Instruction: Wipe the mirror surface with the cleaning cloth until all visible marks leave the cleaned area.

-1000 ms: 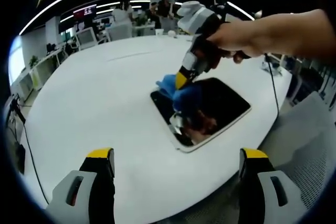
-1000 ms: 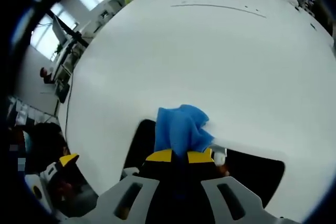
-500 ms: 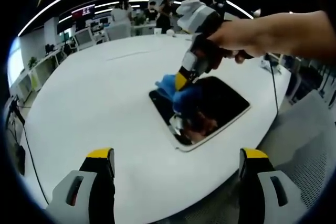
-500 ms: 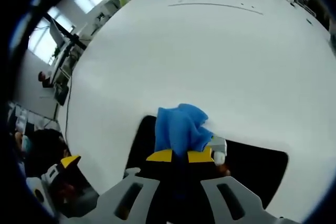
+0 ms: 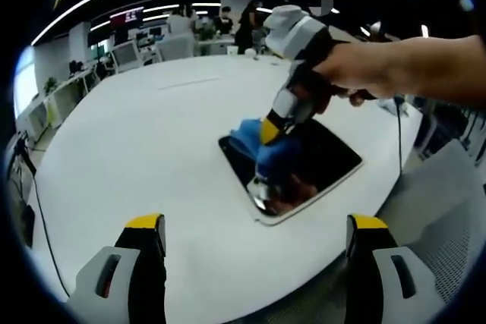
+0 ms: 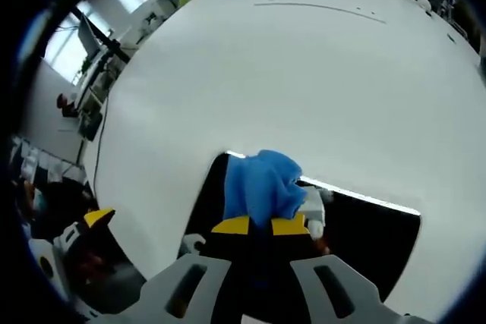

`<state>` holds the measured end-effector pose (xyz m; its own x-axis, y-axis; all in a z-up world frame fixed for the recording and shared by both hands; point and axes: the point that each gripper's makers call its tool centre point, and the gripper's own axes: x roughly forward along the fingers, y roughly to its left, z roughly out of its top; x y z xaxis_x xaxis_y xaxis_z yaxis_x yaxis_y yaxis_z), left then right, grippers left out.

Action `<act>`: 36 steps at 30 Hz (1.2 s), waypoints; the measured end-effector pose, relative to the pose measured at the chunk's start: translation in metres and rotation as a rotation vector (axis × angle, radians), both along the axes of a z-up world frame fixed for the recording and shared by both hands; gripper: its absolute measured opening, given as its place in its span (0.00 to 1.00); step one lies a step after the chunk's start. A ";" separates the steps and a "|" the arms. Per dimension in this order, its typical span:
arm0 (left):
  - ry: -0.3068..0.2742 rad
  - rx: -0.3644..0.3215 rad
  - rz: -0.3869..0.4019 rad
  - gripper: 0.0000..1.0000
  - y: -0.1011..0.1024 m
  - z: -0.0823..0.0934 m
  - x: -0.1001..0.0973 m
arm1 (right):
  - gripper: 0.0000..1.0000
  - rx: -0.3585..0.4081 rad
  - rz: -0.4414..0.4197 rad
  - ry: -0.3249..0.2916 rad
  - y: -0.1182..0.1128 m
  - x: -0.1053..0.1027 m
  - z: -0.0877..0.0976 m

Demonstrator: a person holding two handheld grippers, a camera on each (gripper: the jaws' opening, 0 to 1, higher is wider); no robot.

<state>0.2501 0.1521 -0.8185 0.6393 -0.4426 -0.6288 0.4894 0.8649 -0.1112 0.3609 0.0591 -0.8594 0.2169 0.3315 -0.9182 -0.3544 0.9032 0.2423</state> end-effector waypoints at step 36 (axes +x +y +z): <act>-0.016 0.028 -0.030 1.00 -0.001 0.001 -0.002 | 0.02 0.021 0.055 0.001 0.007 -0.043 0.001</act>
